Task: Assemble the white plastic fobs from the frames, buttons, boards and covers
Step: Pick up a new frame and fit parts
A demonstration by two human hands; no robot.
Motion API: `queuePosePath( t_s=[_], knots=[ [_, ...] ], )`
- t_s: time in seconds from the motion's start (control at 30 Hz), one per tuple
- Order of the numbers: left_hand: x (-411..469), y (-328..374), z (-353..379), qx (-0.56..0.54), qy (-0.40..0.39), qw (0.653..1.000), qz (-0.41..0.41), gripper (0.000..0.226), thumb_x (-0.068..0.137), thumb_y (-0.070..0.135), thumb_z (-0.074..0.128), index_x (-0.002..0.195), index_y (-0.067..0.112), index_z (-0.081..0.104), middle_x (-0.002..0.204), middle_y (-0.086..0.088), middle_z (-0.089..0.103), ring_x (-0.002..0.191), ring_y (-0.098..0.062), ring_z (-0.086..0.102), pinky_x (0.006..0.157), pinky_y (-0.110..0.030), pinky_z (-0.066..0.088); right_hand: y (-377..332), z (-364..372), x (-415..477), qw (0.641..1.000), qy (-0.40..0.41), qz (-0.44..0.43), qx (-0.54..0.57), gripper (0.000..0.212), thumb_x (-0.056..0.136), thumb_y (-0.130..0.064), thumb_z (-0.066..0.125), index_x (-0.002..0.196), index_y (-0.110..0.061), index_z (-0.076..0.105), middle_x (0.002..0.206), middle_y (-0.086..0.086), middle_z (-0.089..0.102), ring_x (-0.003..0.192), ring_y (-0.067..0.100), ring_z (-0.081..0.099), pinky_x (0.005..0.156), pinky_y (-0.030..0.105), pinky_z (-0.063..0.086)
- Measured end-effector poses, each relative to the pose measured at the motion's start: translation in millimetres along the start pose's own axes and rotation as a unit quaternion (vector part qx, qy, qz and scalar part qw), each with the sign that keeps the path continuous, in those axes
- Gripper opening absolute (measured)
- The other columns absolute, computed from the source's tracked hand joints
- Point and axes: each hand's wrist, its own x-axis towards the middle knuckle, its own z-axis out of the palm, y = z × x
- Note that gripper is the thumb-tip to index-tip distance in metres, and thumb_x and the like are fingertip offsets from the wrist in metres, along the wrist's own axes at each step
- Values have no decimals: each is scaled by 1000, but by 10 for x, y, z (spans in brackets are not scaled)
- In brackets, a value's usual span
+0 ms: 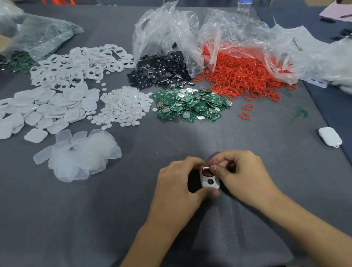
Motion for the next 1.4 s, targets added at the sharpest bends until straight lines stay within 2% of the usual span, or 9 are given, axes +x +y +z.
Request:
queuePosePath(
  t_s=[0.33,0.5,0.63,0.83,0.93,1.03,1.2,1.3,1.4],
  knots=[
    [-2,-44,26,2,2,1000,11,53,67,58,86,108,29,71,107,19,69,111,0,54,98,-11,28,-51,-17,-6,996,-11,-39,-76,23,80,-8,66,74,-30,73,66,-17,65,65,3,61,57,16,47],
    [5,-46,36,17,-4,1000,26,57,68,63,77,108,22,74,107,14,72,114,-9,60,98,-33,41,-96,-36,-24,990,-6,-86,-108,22,78,-4,64,75,-24,73,73,-11,67,74,0,60,65,13,45],
    [-9,-37,48,41,-14,998,34,52,74,56,81,110,20,74,113,10,72,121,-13,61,100,-36,43,-94,-61,-3,988,-17,-96,-117,25,80,-4,64,77,-27,74,74,-10,69,69,5,62,66,13,47],
    [-42,-25,64,73,-10,995,61,47,81,49,80,111,13,74,118,4,74,124,-18,63,102,-38,48,-79,-85,71,994,-38,-48,-87,27,79,-6,74,72,-32,77,66,-11,70,68,3,65,64,14,50],
    [-56,-22,60,67,-6,996,58,43,81,47,81,109,14,74,119,5,74,125,-17,63,102,-39,48,-102,-103,110,997,-64,11,-40,22,80,-9,79,73,-31,79,66,-7,72,65,7,67,66,26,55],
    [-50,-17,48,67,-14,996,63,36,85,45,79,105,16,72,117,7,73,126,-15,61,104,-43,48,-163,-155,241,989,-133,49,-41,19,78,-14,83,69,-29,77,65,-6,72,55,1,61,59,24,51],
    [-54,11,45,93,-10,992,86,28,92,43,73,104,17,70,118,8,72,126,-16,61,102,-43,47,-257,-196,439,975,-192,110,-27,19,74,-10,87,63,-17,74,55,2,67,47,11,55,51,21,46],
    [-76,11,63,96,-9,991,90,28,93,44,69,104,19,68,120,9,71,128,-15,59,104,-43,46,-234,-223,379,978,-188,92,-5,15,76,-12,87,67,-17,76,49,-8,64,42,2,51,46,14,41],
    [-81,4,66,90,-5,993,82,30,93,47,68,108,21,67,120,11,69,129,-12,56,106,-39,43,-146,-219,197,990,-137,33,-31,7,85,-18,79,80,-23,79,67,-11,73,56,-1,61,59,18,47]
  ],
)
